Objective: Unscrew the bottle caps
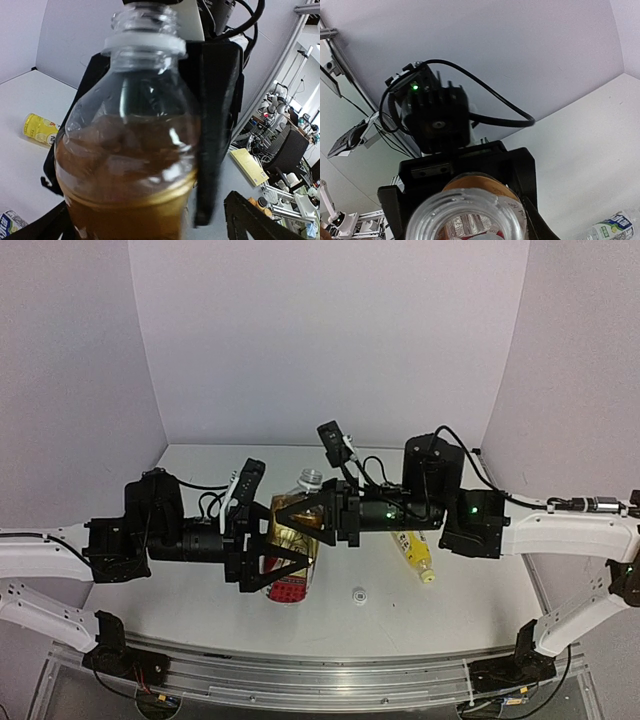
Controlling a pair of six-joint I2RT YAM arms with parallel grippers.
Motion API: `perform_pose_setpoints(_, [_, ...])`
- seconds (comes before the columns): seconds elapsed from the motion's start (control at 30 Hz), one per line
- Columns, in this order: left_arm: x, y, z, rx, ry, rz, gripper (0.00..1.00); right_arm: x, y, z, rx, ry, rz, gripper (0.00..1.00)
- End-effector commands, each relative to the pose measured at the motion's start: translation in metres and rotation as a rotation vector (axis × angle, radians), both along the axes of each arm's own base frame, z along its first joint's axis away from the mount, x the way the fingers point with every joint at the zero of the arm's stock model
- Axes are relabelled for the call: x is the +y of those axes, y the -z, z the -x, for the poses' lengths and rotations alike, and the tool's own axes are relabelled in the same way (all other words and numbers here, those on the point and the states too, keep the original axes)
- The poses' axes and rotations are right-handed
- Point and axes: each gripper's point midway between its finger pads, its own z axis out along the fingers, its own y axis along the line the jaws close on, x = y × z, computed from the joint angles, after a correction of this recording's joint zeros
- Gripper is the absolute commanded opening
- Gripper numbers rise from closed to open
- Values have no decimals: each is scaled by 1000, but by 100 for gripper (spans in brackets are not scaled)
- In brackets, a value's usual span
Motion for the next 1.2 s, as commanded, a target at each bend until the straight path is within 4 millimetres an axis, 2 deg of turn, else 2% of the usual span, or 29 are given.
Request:
perform_pose_setpoints(0.0, [18, -21, -15, -9, -131, 27, 100, -41, 14, -47, -2, 356, 191, 28])
perform_pose_setpoints(0.13, [36, -10, -31, 25, -260, -25, 100, -93, 29, -84, -25, 600, 359, 28])
perform_pose_setpoints(0.3, [56, 11, -58, 82, -452, -122, 100, -177, 34, -126, -39, 865, 564, 26])
perform_pose_setpoints(0.4, [54, 24, -68, 112, -510, -191, 100, -234, 42, -153, 10, 1005, 730, 24])
perform_pose_setpoints(0.53, [48, 39, -79, 147, -564, -264, 100, -288, 45, -169, 103, 1110, 909, 25])
perform_pose_setpoints(0.67, [45, 55, -89, 165, -616, -314, 100, -330, 62, -185, 205, 1189, 1015, 25])
perform_pose_setpoints(0.83, [49, 62, -97, 175, -679, -332, 100, -364, 73, -214, 201, 1322, 1037, 25])
perform_pose_setpoints(1.0, [50, 64, -101, 174, -698, -327, 100, -372, 86, -257, 124, 1402, 885, 26])
perform_pose_setpoints(1.17, [51, 64, -102, 176, -710, -330, 100, -373, 122, -273, 270, 1321, 926, 27])
